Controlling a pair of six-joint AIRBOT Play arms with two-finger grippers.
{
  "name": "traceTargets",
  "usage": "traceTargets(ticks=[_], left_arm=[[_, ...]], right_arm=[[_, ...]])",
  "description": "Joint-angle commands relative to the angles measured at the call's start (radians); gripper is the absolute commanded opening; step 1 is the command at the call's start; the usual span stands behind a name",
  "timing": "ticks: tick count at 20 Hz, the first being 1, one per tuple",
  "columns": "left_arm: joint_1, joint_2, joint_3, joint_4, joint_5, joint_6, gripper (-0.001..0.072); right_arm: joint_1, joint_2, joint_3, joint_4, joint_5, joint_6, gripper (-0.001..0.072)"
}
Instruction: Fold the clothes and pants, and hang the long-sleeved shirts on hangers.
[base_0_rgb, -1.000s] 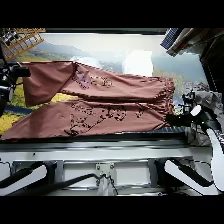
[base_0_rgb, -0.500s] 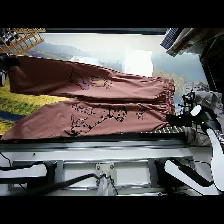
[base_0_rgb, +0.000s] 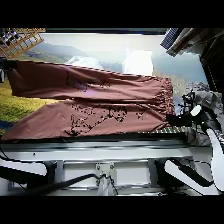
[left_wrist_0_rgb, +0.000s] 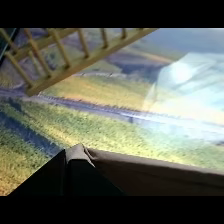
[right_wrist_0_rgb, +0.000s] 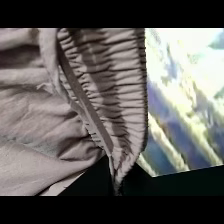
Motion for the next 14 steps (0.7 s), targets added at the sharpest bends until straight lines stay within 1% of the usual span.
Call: traceTargets(ticks=[1, 5, 7, 8, 9, 10, 13, 14], left_arm=[[0.018, -0.030, 0.022, 0.000, 0.002, 0.018, 0.0009], [-0.003, -0.065, 0.025, 0.000, 0.106, 0.018, 0.0010], [-0.008, -0.087, 0.026, 0.000, 0.138, 0.018, 0.0010], [-0.011, -0.099, 0.026, 0.000, 0.139, 0.018, 0.0100], [-0.011, -0.110, 0.026, 0.000, 0.135, 0.017, 0.0400], [-0.011, -0.118, 0.026, -0.010, 0.121, 0.016, 0.0569], [-0.004, -0.109, 0.026, -0.022, 0.024, 0.018, 0.0568], [-0.002, -0.092, 0.026, -0.023, -0.028, 0.016, 0.0567]], right_arm=[[0.000, -0.001, 0.000, 0.002, -0.020, 0.000, 0.0028], [0.000, -0.001, 0.000, 0.009, -0.028, 0.004, 0.0028], [0.000, -0.001, 0.000, 0.009, -0.029, 0.013, 0.0028], [0.000, -0.001, 0.000, 0.009, -0.030, 0.018, 0.0028], [0.000, -0.001, 0.000, 0.010, -0.032, 0.019, 0.0028], [0.000, -0.001, 0.000, 0.011, -0.035, 0.019, 0.0028], [0.000, -0.001, 0.000, 0.031, -0.047, 0.019, 0.0028], [0.000, -0.001, 0.000, 0.037, -0.047, 0.019, 0.0028]])
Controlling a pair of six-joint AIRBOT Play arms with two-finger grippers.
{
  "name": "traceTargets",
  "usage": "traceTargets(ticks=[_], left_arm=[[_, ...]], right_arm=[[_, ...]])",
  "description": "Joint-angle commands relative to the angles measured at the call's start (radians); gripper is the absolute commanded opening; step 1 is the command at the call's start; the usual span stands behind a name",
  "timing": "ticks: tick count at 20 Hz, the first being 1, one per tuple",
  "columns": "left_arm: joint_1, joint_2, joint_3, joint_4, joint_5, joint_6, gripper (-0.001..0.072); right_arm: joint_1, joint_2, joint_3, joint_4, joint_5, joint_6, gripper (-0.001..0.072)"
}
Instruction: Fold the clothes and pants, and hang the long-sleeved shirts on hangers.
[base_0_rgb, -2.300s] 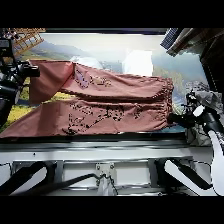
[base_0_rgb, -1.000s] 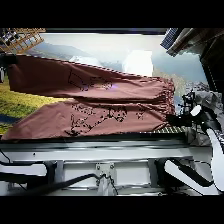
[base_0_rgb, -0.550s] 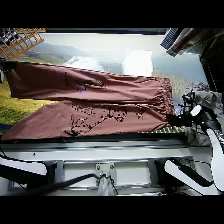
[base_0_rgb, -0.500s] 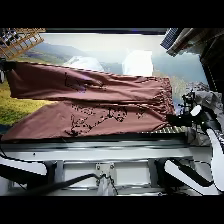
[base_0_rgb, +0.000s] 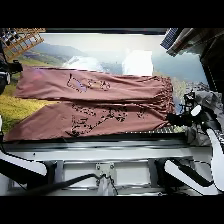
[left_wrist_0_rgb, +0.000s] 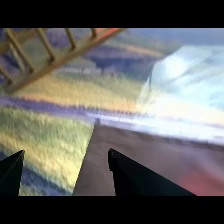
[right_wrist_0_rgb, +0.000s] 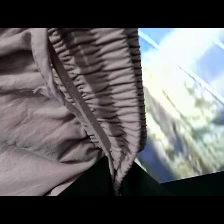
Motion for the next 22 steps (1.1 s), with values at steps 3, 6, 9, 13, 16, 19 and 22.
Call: traceTargets(ticks=[3, 6, 9, 13, 16, 19, 22], left_arm=[[0.005, 0.100, 0.001, -0.008, -0.344, -0.011, 0.0337], [0.005, 0.174, -0.001, -0.039, -0.653, -0.163, 0.0273], [0.002, 0.205, -0.055, -0.210, -0.822, -0.140, 0.0268], [-0.012, 0.409, -0.364, -0.167, -0.811, -0.281, 0.0127], [0.036, 0.609, -0.570, -0.131, -0.821, -0.373, 0.0233], [0.166, 0.724, -0.666, -0.131, -0.889, -0.374, 0.0376], [0.366, 0.747, -0.735, -0.143, -0.868, -0.373, 0.0376]], right_arm=[[0.001, 0.000, 0.000, 0.030, -0.004, 0.003, 0.0028], [0.001, 0.000, 0.000, 0.040, -0.006, 0.003, 0.0028], [0.001, 0.000, 0.000, 0.058, -0.014, 0.003, 0.0028], [0.001, 0.000, 0.000, 0.105, -0.014, 0.003, 0.0028], [0.001, 0.000, 0.000, 0.141, -0.011, 0.003, 0.0028], [0.002, 0.000, 0.000, 0.146, -0.011, 0.003, 0.0028], [0.002, 0.000, 0.000, 0.149, -0.011, 0.003, 0.0029]])
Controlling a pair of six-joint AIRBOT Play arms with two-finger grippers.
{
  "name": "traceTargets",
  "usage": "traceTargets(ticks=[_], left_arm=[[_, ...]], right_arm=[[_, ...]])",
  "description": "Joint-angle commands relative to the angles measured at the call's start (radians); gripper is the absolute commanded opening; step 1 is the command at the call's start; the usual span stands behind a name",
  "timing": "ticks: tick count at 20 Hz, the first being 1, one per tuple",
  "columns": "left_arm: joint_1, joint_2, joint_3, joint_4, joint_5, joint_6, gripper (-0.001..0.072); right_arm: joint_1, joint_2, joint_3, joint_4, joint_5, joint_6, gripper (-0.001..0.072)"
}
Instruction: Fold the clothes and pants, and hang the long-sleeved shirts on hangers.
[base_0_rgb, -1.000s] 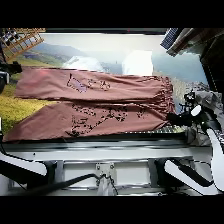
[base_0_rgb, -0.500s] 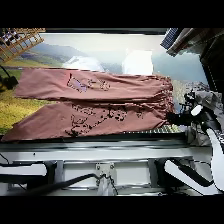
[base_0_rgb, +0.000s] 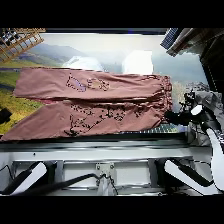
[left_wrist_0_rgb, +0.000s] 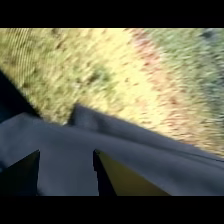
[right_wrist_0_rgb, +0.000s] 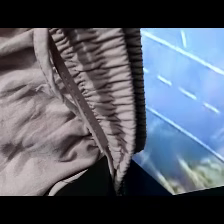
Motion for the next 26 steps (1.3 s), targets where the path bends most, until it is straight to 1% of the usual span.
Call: traceTargets(ticks=[1, 2, 3, 5, 7, 12, 14, 16, 17, 18, 20, 22, 23, 24, 25, 26], left_arm=[[0.225, 0.052, -0.099, -0.026, 0.005, -0.018, 0.0376], [0.291, 0.052, -0.111, -0.051, 0.023, -0.007, 0.0376], [0.353, 0.052, -0.120, -0.099, 0.056, 0.036, 0.0376], [0.424, 0.048, -0.131, -0.241, 0.130, 0.107, 0.0373], [0.429, 0.030, -0.132, -0.326, 0.179, 0.187, 0.0359], [0.428, -0.046, -0.132, -0.358, 0.214, 0.193, 0.0359], [0.428, -0.074, -0.132, -0.397, 0.238, 0.194, 0.0351], [0.428, -0.100, -0.132, -0.448, 0.267, 0.214, 0.0338], [0.428, -0.111, -0.132, -0.477, 0.280, 0.233, 0.0238], [0.428, -0.118, -0.132, -0.498, 0.290, 0.253, 0.0153], [0.428, -0.117, -0.131, -0.499, 0.295, 0.261, 0.0007], [0.430, -0.103, -0.131, -0.499, 0.295, 0.260, 0.0010], [0.430, -0.093, -0.130, -0.499, 0.296, 0.260, 0.0009], [0.430, -0.078, -0.130, -0.499, 0.299, 0.260, 0.0009], [0.430, -0.063, -0.130, -0.499, 0.308, 0.260, 0.0009], [0.430, -0.049, -0.130, -0.499, 0.322, 0.260, 0.0009]], right_arm=[[0.001, 0.000, 0.001, 0.010, 0.000, -0.001, 0.0029], [0.001, 0.000, 0.001, 0.010, -0.001, 0.000, 0.0048], [0.001, 0.000, 0.001, 0.010, -0.003, 0.000, 0.0097], [0.001, 0.000, 0.001, 0.010, -0.014, 0.000, 0.0097], [0.001, 0.000, 0.001, 0.010, -0.017, 0.000, 0.0096], [0.001, 0.000, 0.001, 0.010, -0.016, 0.000, 0.0091], [0.001, 0.000, 0.001, 0.011, -0.016, 0.002, 0.0090], [0.001, 0.000, 0.001, 0.014, -0.016, 0.003, 0.0089], [0.001, 0.000, 0.001, 0.015, -0.016, 0.003, 0.0089], [0.001, 0.000, 0.001, 0.015, -0.016, 0.004, 0.0089], [0.001, 0.000, 0.001, 0.016, -0.012, 0.011, 0.0088], [0.001, 0.007, 0.001, 0.018, 0.011, 0.011, 0.0102], [0.001, 0.021, 0.001, 0.018, 0.031, 0.011, 0.0151], [0.000, 0.044, 0.001, 0.016, 0.047, 0.016, 0.0224], [0.000, 0.082, 0.002, -0.003, 0.061, 0.036, 0.0254], [0.000, 0.127, 0.005, -0.030, 0.071, 0.070, 0.0255]])
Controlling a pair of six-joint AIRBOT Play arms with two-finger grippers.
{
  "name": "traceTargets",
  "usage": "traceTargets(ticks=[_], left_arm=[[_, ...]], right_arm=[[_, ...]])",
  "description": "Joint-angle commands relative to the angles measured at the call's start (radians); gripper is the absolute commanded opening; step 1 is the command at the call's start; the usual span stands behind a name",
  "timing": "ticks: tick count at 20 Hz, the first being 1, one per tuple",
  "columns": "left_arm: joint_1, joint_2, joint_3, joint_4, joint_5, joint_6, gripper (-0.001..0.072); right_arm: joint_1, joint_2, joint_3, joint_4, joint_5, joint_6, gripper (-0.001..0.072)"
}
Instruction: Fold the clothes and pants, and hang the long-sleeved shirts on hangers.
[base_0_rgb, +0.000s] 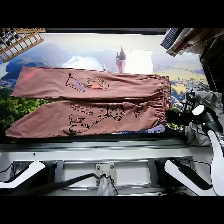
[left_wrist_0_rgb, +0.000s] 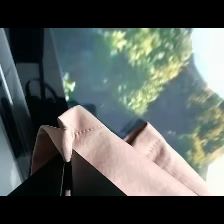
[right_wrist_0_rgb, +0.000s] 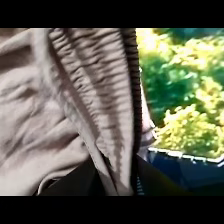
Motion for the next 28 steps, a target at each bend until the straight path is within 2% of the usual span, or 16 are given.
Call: traceTargets(ticks=[1, 3, 5, 7, 10, 13, 17, 22, 24, 25, 26, 27, 28], left_arm=[[0.001, 0.040, 0.002, -0.008, 0.041, 0.005, 0.0009], [0.001, 0.048, 0.001, -0.008, 0.053, 0.005, 0.0009], [0.001, 0.048, 0.001, -0.008, 0.052, 0.005, 0.0009], [0.001, 0.048, 0.001, -0.008, 0.059, 0.005, 0.0009], [0.001, 0.047, 0.001, -0.008, 0.071, 0.005, 0.0009], [0.000, 0.046, 0.001, -0.008, 0.081, 0.005, 0.0009], [0.000, 0.046, 0.001, -0.008, 0.093, 0.005, 0.0009], [0.000, 0.046, 0.001, -0.008, 0.105, 0.005, 0.0009], [0.000, 0.046, 0.001, -0.008, 0.104, 0.005, 0.0009], [0.000, 0.046, 0.001, -0.008, 0.103, 0.005, 0.0009], [0.000, 0.046, 0.001, -0.008, 0.101, 0.005, 0.0009], [0.000, 0.047, 0.001, -0.008, 0.093, 0.005, 0.0009], [0.000, 0.049, 0.002, -0.008, 0.082, 0.005, 0.0009]], right_arm=[[0.000, 0.127, 0.007, -0.061, 0.053, 0.082, 0.0257], [0.000, 0.263, 0.009, -0.072, 0.107, 0.155, 0.0375], [0.000, 0.371, -0.009, -0.073, 0.177, 0.251, 0.0457], [0.000, 0.439, -0.067, -0.071, 0.194, 0.343, 0.0456], [0.000, 0.480, -0.173, -0.068, 0.171, 0.410, 0.0455], [0.000, 0.456, -0.262, -0.039, 0.031, 0.462, 0.0456], [0.000, 0.369, -0.284, 0.113, -0.116, 0.459, 0.0455], [0.001, 0.220, -0.284, 0.185, -0.185, 0.401, 0.0445], [0.001, 0.179, -0.284, 0.207, -0.209, 0.394, 0.0376], [0.001, 0.158, -0.284, 0.214, -0.219, 0.385, 0.0314], [0.001, 0.139, -0.284, 0.217, -0.231, 0.369, 0.0223], [0.001, 0.130, -0.283, 0.214, -0.233, 0.367, 0.0067], [0.001, 0.134, -0.280, 0.206, -0.229, 0.351, 0.0028]])
